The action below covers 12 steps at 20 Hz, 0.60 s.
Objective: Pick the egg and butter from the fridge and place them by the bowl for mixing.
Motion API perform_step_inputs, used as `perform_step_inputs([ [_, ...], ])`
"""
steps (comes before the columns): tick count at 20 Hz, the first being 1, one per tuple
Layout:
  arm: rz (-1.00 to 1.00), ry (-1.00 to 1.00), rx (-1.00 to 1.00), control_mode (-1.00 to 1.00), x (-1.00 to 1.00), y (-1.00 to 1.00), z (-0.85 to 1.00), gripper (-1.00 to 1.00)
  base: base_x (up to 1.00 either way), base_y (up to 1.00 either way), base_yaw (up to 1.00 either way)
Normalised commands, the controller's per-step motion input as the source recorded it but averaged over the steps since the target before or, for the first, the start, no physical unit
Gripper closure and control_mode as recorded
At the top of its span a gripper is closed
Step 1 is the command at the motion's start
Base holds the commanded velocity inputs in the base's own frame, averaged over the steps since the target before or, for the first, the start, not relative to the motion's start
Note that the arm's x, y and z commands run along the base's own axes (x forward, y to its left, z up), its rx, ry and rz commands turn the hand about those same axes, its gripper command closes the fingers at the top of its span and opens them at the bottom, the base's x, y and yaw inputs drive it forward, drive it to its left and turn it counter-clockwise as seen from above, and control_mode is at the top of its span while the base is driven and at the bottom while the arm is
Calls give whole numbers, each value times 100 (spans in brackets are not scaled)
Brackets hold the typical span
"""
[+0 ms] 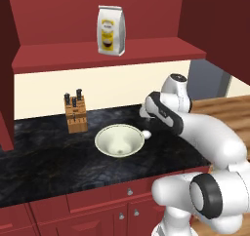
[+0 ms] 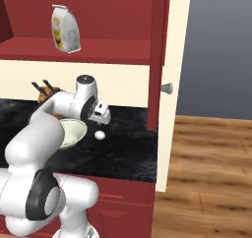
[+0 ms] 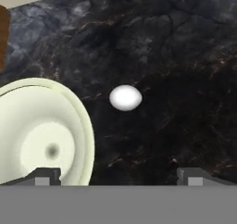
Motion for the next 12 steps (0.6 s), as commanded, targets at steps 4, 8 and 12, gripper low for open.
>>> perform_step_inputs([
  [4,45,-7,-16,-100,-35,0,41,-100,0,0,0],
  [8,33,-10,-12,-100,-41,0,38,-100,0,0,0],
  [12,0,-4,-9,-100,-37,0,38,-100,0,0,0],
])
